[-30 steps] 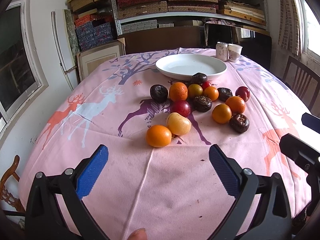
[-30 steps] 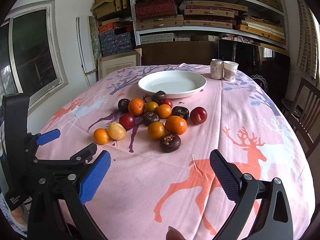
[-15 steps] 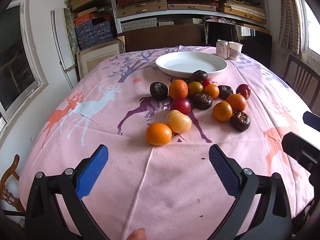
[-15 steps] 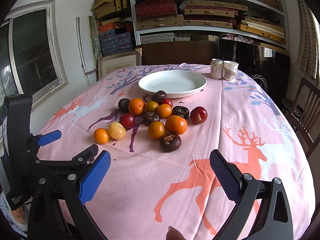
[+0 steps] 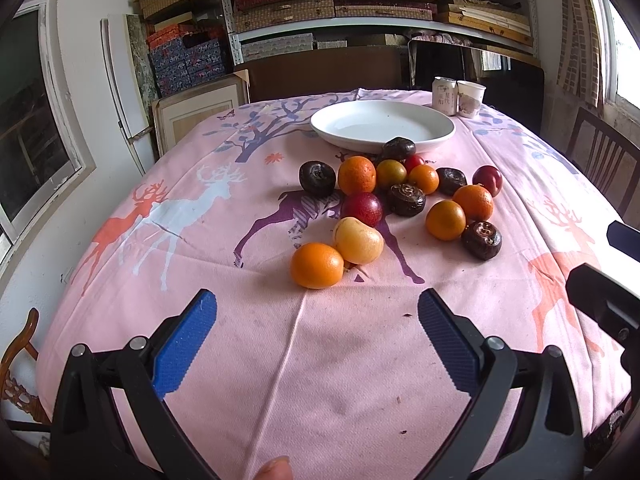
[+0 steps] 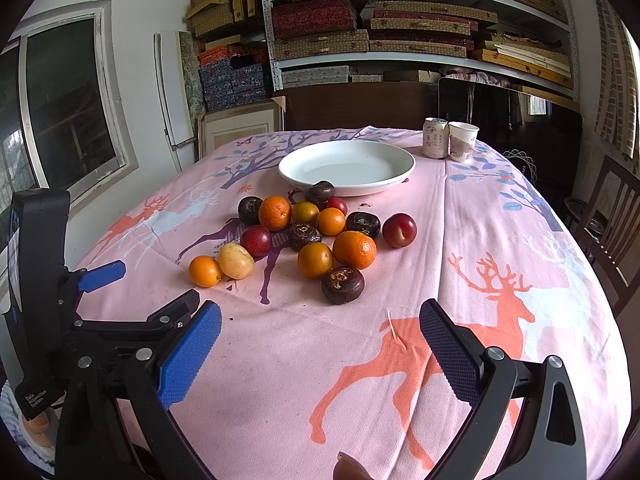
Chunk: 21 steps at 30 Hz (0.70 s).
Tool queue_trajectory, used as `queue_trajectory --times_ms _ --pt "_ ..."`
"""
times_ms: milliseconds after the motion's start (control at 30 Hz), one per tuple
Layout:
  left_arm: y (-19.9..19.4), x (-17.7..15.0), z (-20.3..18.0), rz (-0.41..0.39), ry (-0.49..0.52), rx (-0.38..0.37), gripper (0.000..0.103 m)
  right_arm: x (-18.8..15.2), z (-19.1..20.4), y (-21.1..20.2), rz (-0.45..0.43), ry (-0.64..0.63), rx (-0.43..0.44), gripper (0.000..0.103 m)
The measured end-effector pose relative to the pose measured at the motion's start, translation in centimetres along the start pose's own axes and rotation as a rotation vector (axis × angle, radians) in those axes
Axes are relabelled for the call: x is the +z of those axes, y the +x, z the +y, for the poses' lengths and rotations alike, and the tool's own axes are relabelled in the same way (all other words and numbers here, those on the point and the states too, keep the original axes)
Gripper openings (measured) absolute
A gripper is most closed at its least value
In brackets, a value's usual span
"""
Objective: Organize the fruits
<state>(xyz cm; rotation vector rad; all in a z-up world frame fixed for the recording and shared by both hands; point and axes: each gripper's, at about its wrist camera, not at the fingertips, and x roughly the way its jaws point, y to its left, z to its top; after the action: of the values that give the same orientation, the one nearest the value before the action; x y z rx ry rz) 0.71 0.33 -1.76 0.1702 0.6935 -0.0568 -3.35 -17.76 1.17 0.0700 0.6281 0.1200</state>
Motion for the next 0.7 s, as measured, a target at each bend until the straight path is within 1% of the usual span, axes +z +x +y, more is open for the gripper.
queue_trajectory --times_ms 233,367,433,600,700 --pt "0.3 -0.1 0.0 0.016 0.002 0.0 0.099 -0.3 1.2 0.6 0.02 -0.011 0.024 0.1" --pt "0.9 -0.2 0.3 0.034 0.009 0.002 0.099 -0.6 1.0 1.8 0.091 -0.043 0.03 0.1" --pt "1.6 -0.4 0.8 0.057 0.006 -0.005 0.099 -0.8 0.5 2.2 0.1 -0.035 0.024 0.1" --pt "3.7 -0.6 1.8 0.132 0.009 -0.04 0.099 -1.2 -0.8 4.0 0.161 -0.029 0.012 0.1" --pt "5.0 -0.8 2.3 0.188 0.009 -0.072 0.099 -1.6 -1.8 5.2 0.218 -0.024 0.012 0.1"
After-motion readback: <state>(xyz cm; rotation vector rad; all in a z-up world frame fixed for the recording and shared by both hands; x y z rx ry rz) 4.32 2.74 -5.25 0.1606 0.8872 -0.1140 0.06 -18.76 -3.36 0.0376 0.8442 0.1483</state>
